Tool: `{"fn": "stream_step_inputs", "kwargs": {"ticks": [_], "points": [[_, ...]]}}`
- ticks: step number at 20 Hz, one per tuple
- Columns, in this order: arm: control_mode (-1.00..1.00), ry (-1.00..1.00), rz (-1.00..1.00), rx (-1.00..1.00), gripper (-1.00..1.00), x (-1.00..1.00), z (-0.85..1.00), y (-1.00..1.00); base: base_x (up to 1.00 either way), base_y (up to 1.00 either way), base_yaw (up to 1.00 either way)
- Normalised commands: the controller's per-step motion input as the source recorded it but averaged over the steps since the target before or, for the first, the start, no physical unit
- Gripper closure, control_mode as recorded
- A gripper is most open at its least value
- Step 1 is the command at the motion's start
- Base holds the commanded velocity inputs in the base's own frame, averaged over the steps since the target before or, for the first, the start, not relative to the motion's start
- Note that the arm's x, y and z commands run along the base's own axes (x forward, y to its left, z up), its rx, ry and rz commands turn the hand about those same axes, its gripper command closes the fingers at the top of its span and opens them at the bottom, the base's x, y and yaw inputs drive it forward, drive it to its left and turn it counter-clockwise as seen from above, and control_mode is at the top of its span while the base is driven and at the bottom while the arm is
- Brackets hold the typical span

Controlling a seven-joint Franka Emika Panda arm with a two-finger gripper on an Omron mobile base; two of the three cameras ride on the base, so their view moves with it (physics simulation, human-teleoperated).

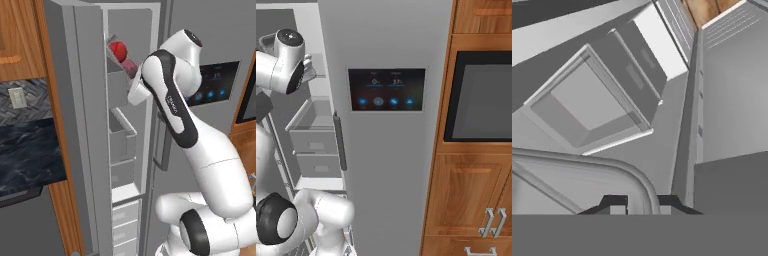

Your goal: Take the onion and onion out of the freezer and place them in the tupperware container on the counter. Then put the tupperware containing the vegetables back in the freezer.

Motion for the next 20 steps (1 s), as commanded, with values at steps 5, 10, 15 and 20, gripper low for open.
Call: {"fn": "stream_step_inputs", "kwargs": {"ticks": [5, 10, 15, 20], "points": [[-1.00, 0.07, 0.00, 0.03, 1.00, 0.73, 0.11, 0.16, 0.00, 0.00, 0.00], [-1.00, 0.04, -0.03, 0.01, 1.00, 0.66, 0.00, 0.27, 0.00, 0.00, 0.00], [-1.00, 0.00, -0.11, 0.01, 1.00, 0.55, 0.00, 0.36, 0.00, 0.00, 0.00], [-1.00, 0.00, -0.17, 0.04, 1.00, 0.51, 0.00, 0.23, 0.00, 0.00, 0.00]]}}
